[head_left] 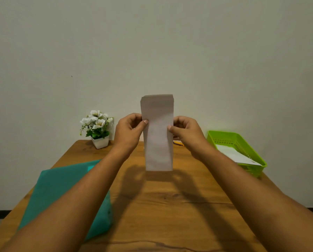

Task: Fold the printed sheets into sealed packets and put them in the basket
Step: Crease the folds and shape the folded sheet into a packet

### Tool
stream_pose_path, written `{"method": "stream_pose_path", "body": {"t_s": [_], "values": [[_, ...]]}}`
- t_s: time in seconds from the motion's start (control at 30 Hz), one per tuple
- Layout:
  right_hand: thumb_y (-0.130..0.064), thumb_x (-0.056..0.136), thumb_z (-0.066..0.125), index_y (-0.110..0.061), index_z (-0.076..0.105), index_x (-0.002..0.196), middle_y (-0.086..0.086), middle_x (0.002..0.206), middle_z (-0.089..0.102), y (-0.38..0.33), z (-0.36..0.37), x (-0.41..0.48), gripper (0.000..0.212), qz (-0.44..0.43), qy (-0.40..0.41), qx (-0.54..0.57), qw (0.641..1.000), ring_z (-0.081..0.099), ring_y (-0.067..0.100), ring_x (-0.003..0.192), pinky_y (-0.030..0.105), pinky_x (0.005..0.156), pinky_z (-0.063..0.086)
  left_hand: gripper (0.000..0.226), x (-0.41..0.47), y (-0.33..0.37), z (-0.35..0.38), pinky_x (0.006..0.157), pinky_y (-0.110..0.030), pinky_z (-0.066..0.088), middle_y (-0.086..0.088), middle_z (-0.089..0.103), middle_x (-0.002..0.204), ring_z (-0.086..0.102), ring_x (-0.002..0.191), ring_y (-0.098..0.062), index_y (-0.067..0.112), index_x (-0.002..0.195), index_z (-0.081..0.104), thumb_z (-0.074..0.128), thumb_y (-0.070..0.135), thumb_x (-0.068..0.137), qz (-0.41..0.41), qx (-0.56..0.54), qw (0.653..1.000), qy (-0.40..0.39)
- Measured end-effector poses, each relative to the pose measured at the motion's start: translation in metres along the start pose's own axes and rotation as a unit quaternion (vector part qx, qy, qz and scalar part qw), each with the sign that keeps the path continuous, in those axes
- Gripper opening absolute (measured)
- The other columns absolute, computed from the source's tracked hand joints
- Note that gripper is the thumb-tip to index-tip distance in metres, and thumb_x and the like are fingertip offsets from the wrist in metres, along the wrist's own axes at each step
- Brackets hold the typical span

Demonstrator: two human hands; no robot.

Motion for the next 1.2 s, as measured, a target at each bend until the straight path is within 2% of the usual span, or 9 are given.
{"method": "stream_pose_path", "body": {"t_s": [0.27, 0.47, 0.53, 0.67, 0.77, 0.87, 0.97, 1.07, 1.2], "values": [[0.0, 0.101, 0.058, -0.008, 0.07, 0.103, 0.009, 0.1, 0.076, -0.055, -0.016, 0.016, 0.015, -0.079, 0.034, 0.032, 0.996, 0.075, 0.008, 0.084, 0.02, 0.066, 0.057, 0.013, 0.025, 0.059, 0.001, 0.087, -0.025, 0.059, -0.001, 0.077, 0.105, 0.073, 0.1, -0.011, 0.012, 0.109, 0.073, 0.064, 0.01, 0.1, 0.068, -0.031, 0.997, -0.004], [0.002, 0.097, 0.064, -0.01, 0.07, 0.093, 0.008, 0.087, 0.073, 0.04, 0.005, -0.018, 0.014, 0.027, 0.03, 0.009, 0.999, 0.067, 0.016, 0.079, 0.03, 0.067, 0.054, 0.008, -0.027, -0.016, 0.012, 0.092, -0.045, 0.06, 0.001, 0.078, 0.101, 0.073, 0.099, -0.015, 0.015, 0.103, 0.075, 0.068, 0.015, 0.098, -0.045, -0.023, 0.998, -0.021], [-0.001, 0.097, 0.065, -0.012, 0.07, 0.094, 0.013, 0.087, 0.071, 0.065, 0.011, -0.033, 0.012, 0.063, 0.018, -0.011, 0.998, 0.064, 0.019, 0.079, 0.025, 0.063, 0.051, 0.01, -0.049, -0.036, 0.013, 0.091, -0.048, 0.06, 0.003, 0.078, 0.1, 0.073, 0.098, -0.011, 0.017, 0.105, 0.074, 0.069, 0.018, 0.097, -0.07, -0.007, 0.997, -0.029], [-0.004, 0.094, 0.07, -0.012, 0.068, 0.104, 0.006, 0.086, 0.071, 0.055, 0.006, -0.025, 0.012, 0.039, 0.045, -0.008, 0.998, 0.068, 0.011, 0.078, 0.024, 0.067, 0.053, 0.03, -0.042, -0.035, 0.01, 0.092, -0.046, 0.06, 0.0, 0.077, 0.102, 0.072, 0.101, -0.013, 0.021, 0.126, 0.066, 0.07, 0.019, 0.097, -0.056, -0.012, 0.998, -0.025], [-0.012, 0.091, 0.077, -0.025, 0.061, 0.123, -0.001, 0.106, 0.069, 0.027, -0.002, -0.013, 0.038, -0.02, 0.073, -0.032, 0.997, 0.071, 0.016, 0.089, 0.031, 0.076, 0.06, 0.049, -0.024, -0.013, 0.006, 0.089, -0.029, 0.059, 0.004, 0.071, 0.108, 0.069, 0.103, -0.01, 0.032, 0.142, 0.054, 0.07, 0.019, 0.097, -0.001, 0.009, 1.0, -0.012], [-0.015, 0.09, 0.078, -0.034, 0.055, 0.137, -0.009, 0.126, 0.061, -0.003, -0.005, -0.01, 0.056, -0.089, 0.081, -0.082, 0.989, 0.068, 0.011, 0.098, 0.026, 0.08, 0.061, 0.047, -0.012, 0.01, 0.005, 0.086, -0.021, 0.058, 0.01, 0.065, 0.128, 0.067, 0.108, -0.005, 0.036, 0.141, 0.056, 0.069, 0.022, 0.098, 0.064, 0.061, 0.996, -0.016], [-0.019, 0.091, 0.077, -0.029, 0.067, 0.126, -0.011, 0.126, 0.061, -0.02, -0.001, -0.005, 0.037, -0.146, 0.067, -0.152, 0.975, 0.063, 0.005, 0.106, 0.022, 0.083, 0.056, 0.029, -0.008, 0.022, 0.006, 0.081, -0.023, 0.059, 0.013, 0.066, 0.126, 0.065, 0.104, -0.001, 0.029, 0.125, 0.069, 0.07, 0.023, 0.097, 0.103, 0.099, 0.989, -0.024], [-0.023, 0.093, 0.075, -0.025, 0.074, 0.106, -0.012, 0.111, 0.066, -0.023, 0.002, -0.004, 0.013, -0.16, 0.056, -0.19, 0.967, 0.063, 0.004, 0.097, 0.017, 0.077, 0.049, 0.017, -0.009, 0.025, 0.006, 0.076, -0.02, 0.057, 0.014, 0.071, 0.113, 0.066, 0.099, 0.0, 0.026, 0.112, 0.076, 0.071, 0.023, 0.096, 0.119, 0.128, 0.984, -0.027], [-0.026, 0.097, 0.072, -0.025, 0.076, 0.099, -0.012, 0.096, 0.072, -0.022, 0.006, -0.005, 0.005, -0.142, 0.028, -0.168, 0.975, 0.067, 0.004, 0.089, 0.014, 0.07, 0.047, 0.013, -0.011, 0.024, 0.005, 0.076, -0.029, 0.061, 0.015, 0.075, 0.1, 0.069, 0.097, -0.003, 0.023, 0.107, 0.079, 0.072, 0.024, 0.096, 0.121, 0.148, 0.981, -0.035]]}}
Point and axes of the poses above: each hand's wrist, its own x-axis towards the middle knuckle, its own z-axis out of the palm, y = z × x, the point moved 4 cm from there along x, towards the middle knuckle
